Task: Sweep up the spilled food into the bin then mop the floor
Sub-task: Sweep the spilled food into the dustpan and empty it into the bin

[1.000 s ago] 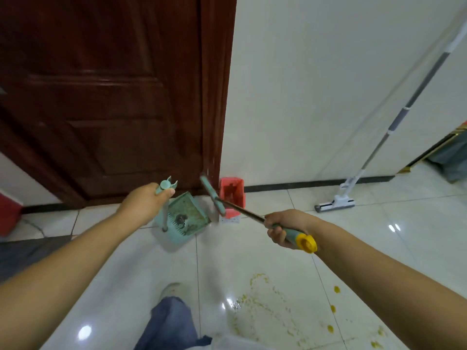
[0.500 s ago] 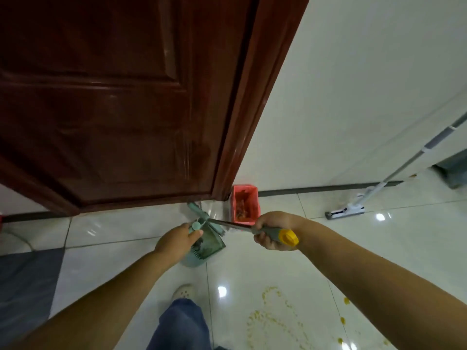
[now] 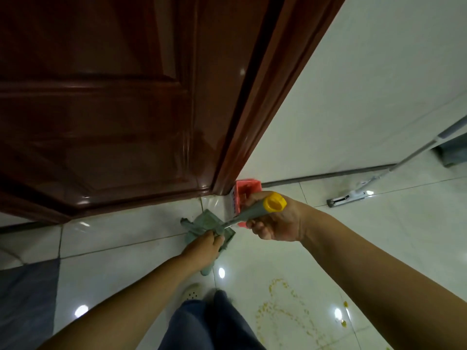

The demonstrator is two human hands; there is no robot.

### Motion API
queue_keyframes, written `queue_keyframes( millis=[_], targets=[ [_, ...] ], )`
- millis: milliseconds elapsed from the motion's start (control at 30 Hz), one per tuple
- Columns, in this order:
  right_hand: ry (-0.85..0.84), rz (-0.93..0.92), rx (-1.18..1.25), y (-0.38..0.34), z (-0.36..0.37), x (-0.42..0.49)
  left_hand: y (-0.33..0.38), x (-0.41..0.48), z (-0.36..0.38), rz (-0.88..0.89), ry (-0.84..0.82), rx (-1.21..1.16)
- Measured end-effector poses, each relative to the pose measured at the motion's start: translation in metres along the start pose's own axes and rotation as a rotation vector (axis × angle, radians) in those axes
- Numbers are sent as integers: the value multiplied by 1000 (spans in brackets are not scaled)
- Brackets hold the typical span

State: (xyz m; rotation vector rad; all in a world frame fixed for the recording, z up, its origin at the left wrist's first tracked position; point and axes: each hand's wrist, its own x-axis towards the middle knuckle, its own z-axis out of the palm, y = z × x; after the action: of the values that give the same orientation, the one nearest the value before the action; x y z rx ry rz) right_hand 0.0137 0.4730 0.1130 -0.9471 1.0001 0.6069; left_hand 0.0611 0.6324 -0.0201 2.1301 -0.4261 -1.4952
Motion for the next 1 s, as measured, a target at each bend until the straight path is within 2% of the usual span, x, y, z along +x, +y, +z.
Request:
queue_keyframes(
  millis=[233, 367, 500, 600, 700, 833, 1000],
  targets=[
    [-15, -30, -34, -12, -3, -12, 2, -3, -16, -26, -11, 145],
    [0, -19, -78, -16, 3, -13, 0, -3, -22, 25, -16, 298],
    [17, 12, -171, -20, 9, -13, -4, 6, -25, 56, -32, 327],
    [30, 21, -205, -16, 10, -13, -11, 9, -37, 152, 22, 232],
    [24, 24, -223, -13, 9, -14, -18, 18, -46, 243, 184, 325],
    [-3, 27, -207, -16, 7, -19, -12, 30, -39, 402, 135, 391],
    [-6, 30, -218, -17, 1, -22, -3, 38, -27, 414, 107, 533]
  ],
)
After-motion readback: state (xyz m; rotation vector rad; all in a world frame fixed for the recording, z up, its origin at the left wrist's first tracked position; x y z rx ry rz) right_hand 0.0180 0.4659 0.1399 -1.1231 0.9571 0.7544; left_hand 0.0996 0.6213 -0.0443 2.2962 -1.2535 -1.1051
